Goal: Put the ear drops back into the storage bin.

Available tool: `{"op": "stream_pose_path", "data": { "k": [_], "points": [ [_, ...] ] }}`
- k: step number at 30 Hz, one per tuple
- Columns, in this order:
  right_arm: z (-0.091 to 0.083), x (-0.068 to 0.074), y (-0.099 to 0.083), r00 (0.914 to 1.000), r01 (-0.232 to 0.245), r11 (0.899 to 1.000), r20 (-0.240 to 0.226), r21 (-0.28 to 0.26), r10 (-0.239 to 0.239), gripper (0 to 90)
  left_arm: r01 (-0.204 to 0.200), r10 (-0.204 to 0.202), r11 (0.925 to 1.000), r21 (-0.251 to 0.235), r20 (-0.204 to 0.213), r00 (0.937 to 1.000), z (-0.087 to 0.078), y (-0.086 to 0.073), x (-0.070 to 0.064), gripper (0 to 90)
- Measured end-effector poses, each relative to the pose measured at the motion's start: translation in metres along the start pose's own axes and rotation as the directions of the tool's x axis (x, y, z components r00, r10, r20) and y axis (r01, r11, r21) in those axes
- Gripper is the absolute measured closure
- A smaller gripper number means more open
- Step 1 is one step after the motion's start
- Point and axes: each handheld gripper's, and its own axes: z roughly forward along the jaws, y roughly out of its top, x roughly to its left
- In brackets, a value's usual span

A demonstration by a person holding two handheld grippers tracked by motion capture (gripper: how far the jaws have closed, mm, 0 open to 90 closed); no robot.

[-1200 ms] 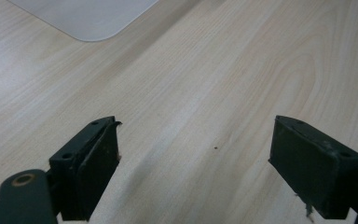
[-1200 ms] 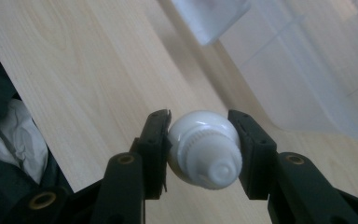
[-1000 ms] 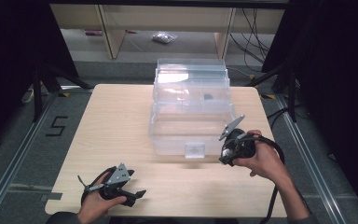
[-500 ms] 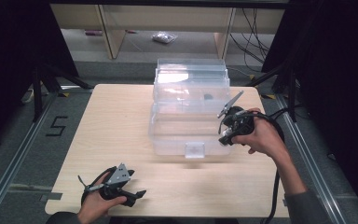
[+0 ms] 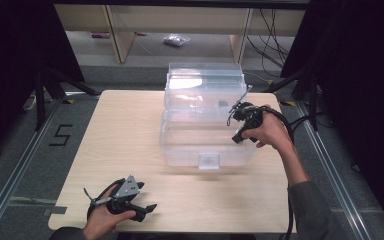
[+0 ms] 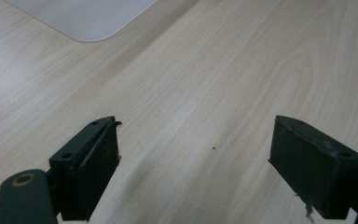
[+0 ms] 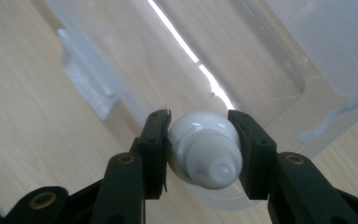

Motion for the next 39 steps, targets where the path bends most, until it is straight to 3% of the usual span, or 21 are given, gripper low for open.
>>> {"op": "stream_pose_path", "data": {
  "k": [3,9,10,14,15,17,18,19,20,22,24,25,26,27,29,30,31,33,34,39],
  "points": [
    [0.015,-0.013,0.005,0.9994,-0.032,0.999,0.009,0.032,0.032,60.3,0.0,0.0,1.0,-0.001,0.001,1.0,0.0,0.0,0.0,15.0],
    [0.032,-0.024,0.008,0.9976,-0.069,0.996,0.011,0.065,0.068,60.3,0.001,-0.001,1.0,0.0,0.004,1.0,0.0,0.0,0.0,15.0],
    [0.04,-0.029,0.009,0.9964,-0.084,0.994,0.014,0.077,0.083,60.3,0.023,-0.023,0.9997,-0.004,0.005,0.9997,0.001,-0.001,-0.001,15.0],
    [0.05,-0.035,0.008,0.9963,-0.085,0.992,0.019,0.094,0.083,60.3,0.015,-0.015,0.9999,-0.001,0.004,0.9999,0.0,0.0,-0.001,15.0],
    [0.055,-0.037,0.009,0.9945,-0.104,0.988,0.02,0.115,0.103,60.3,0.034,-0.033,0.9992,-0.019,0.016,0.9993,0.002,0.0,-0.003,15.0],
    [0.06,-0.04,0.01,0.9941,-0.108,0.987,0.023,0.119,0.106,60.3,0.017,-0.017,0.9998,-0.006,0.016,0.9997,0.001,0.0,-0.001,15.0],
    [0.06,-0.04,0.01,0.9941,-0.108,0.987,0.023,0.119,0.106,60.3,0.028,-0.027,0.9996,-0.009,0.015,0.9995,0.001,-0.001,-0.002,15.0],
    [0.061,-0.04,0.011,0.9923,-0.123,0.984,0.027,0.127,0.121,60.3,0.012,-0.012,0.9999,-0.001,0.007,0.9999,0.0,0.0,-0.001,15.0],
    [0.064,-0.041,0.011,0.9941,-0.108,0.986,0.024,0.127,0.105,60.3,0.003,-0.003,1.0,-0.001,0.007,1.0,0.0,0.0,0.0,15.0],
    [0.067,-0.04,0.013,0.9915,-0.13,0.982,0.03,0.138,0.127,60.3,0.019,-0.019,0.9997,-0.014,0.012,0.9997,0.001,0.0,-0.001,15.1],
    [0.071,-0.041,0.013,0.9912,-0.132,0.98,0.028,0.148,0.13,60.3,0.002,-0.002,1.0,0.0,0.005,1.0,0.0,0.0,0.0,15.0],
    [0.073,-0.041,0.013,0.9898,-0.143,0.978,0.028,0.149,0.14,60.3,0.018,-0.018,0.9998,0.0,0.005,0.9998,0.0,0.0,-0.001,15.0],
    [0.077,-0.043,0.012,0.9915,-0.13,0.981,0.025,0.144,0.128,60.3,0.006,-0.006,1.0,-0.005,0.019,0.9998,0.0,0.0,-0.001,15.0],
    [0.08,-0.043,0.012,0.9909,-0.135,0.979,0.023,0.155,0.133,60.3,0.034,-0.034,0.9991,-0.027,0.019,0.9993,0.002,0.0,-0.003,15.0],
    [0.086,-0.044,0.011,0.9914,-0.13,0.977,0.028,0.168,0.128,60.3,0.011,-0.011,0.9999,-0.01,0.013,0.9999,0.001,0.0,-0.001,15.0],
    [0.089,-0.042,0.011,0.9872,-0.159,0.97,0.036,0.184,0.155,60.3,0.014,-0.014,0.9998,-0.011,0.017,0.9997,0.001,0.0,-0.001,15.0],
    [0.091,-0.043,0.01,0.988,-0.154,0.972,0.038,0.178,0.15,60.3,0.028,-0.028,0.9996,-0.008,0.013,0.9995,0.001,-0.001,-0.002,15.0],
    [0.094,-0.041,0.011,0.9854,-0.17,0.967,0.019,0.189,0.169,60.3,0.009,-0.009,0.9999,-0.005,0.018,0.9998,0.0,0.0,-0.001,15.0],
    [0.096,-0.042,0.011,0.9874,-0.158,0.971,0.027,0.18,0.156,60.3,0.009,-0.009,0.9999,-0.006,0.018,0.9998,0.001,0.0,-0.001,15.0],
    [0.102,-0.041,0.01,0.9844,-0.176,0.964,0.025,0.201,0.174,60.2,0.011,-0.011,0.9999,-0.011,0.012,0.9999,0.0,0.0,-0.001,15.0]
  ]
}}
